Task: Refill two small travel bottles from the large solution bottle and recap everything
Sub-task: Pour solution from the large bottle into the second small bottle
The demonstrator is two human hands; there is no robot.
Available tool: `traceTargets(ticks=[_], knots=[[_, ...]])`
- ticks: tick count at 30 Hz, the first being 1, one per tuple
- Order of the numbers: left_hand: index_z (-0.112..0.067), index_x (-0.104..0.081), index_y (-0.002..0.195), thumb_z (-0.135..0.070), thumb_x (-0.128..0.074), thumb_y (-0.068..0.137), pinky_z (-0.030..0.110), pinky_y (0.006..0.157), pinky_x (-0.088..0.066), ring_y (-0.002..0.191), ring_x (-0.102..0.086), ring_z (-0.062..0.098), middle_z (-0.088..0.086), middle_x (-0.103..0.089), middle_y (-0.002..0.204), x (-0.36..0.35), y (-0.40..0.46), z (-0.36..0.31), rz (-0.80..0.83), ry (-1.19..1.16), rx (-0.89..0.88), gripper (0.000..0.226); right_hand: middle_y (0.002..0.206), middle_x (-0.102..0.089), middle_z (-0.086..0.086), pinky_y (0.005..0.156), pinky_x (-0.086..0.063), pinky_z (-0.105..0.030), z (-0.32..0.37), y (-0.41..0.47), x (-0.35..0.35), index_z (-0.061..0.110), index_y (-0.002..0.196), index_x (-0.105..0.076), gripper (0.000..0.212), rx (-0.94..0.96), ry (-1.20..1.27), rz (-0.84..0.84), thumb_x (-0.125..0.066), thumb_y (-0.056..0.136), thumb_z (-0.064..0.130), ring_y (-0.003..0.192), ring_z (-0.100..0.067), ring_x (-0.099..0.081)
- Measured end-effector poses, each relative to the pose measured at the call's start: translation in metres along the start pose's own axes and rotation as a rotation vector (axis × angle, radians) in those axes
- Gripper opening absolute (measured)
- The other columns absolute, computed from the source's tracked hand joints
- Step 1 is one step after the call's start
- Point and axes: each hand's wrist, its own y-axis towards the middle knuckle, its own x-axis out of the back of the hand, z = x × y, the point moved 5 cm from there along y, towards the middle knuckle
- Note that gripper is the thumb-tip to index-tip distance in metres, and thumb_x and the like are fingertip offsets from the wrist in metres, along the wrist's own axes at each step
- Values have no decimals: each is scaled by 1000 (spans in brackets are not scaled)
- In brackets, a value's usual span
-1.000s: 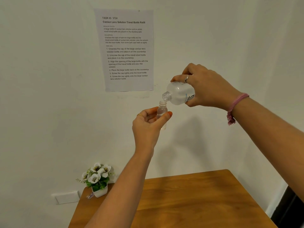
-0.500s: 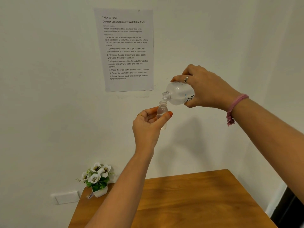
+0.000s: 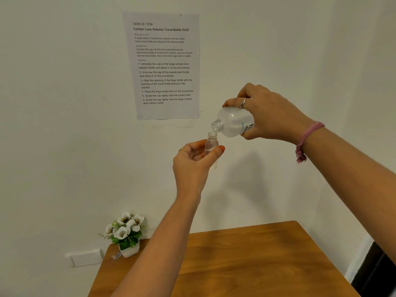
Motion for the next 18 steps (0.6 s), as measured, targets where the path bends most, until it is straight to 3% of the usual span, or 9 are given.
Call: traceTargets(ticks=[14, 18], knots=[[-15, -67, 104, -20, -86, 68, 11, 65, -53, 81, -71, 4, -4, -74, 95, -1, -1, -3, -2, 6, -3, 41, 121, -46, -3, 78, -46, -30, -1, 0, -1, 27, 138, -43, 77, -16, 75, 15, -78, 70, 25, 110, -22, -45], [-15, -67, 104, -19, -85, 69, 11, 65, -53, 80, -71, 5, -3, -74, 95, -3, -1, -3, 2, 1, -6, 40, 118, -46, -1, 85, -50, -37, -6, -2, -6, 28, 136, -44, 77, -48, 185, 25, -79, 67, 27, 108, -20, -46]])
